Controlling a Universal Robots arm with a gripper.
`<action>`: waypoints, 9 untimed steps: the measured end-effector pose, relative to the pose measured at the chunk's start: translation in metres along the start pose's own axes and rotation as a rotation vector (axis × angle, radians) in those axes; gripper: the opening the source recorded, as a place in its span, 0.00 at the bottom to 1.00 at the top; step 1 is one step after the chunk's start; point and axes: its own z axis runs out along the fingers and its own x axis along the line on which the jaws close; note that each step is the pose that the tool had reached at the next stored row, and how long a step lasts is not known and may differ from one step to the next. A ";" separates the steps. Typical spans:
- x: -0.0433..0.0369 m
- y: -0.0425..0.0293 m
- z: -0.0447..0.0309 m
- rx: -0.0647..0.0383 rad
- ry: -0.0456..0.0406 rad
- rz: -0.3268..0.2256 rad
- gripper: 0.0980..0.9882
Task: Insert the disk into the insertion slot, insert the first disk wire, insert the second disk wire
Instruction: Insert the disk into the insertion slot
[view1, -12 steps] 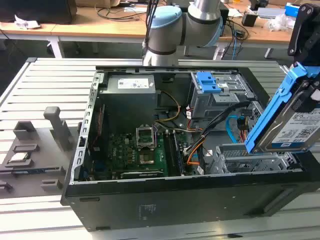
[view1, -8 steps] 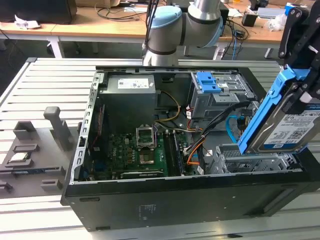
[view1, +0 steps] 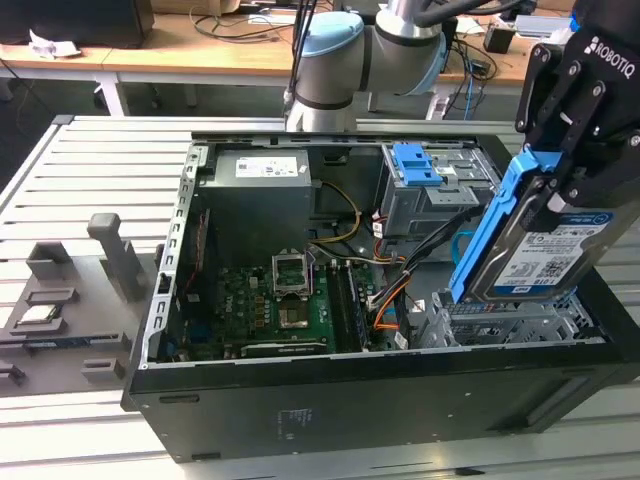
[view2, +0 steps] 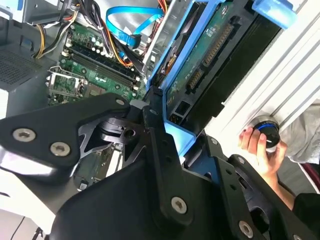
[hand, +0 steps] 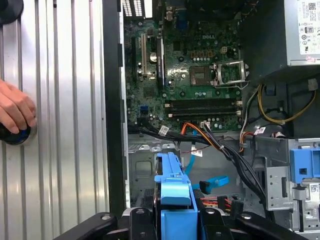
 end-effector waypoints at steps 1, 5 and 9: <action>-0.0004 0.0003 0.0030 0.000 -0.0002 0.008 0.30; -0.0029 0.0008 0.0090 0.000 -0.0005 0.020 0.30; -0.0048 0.0015 0.0201 0.000 -0.0002 0.024 0.30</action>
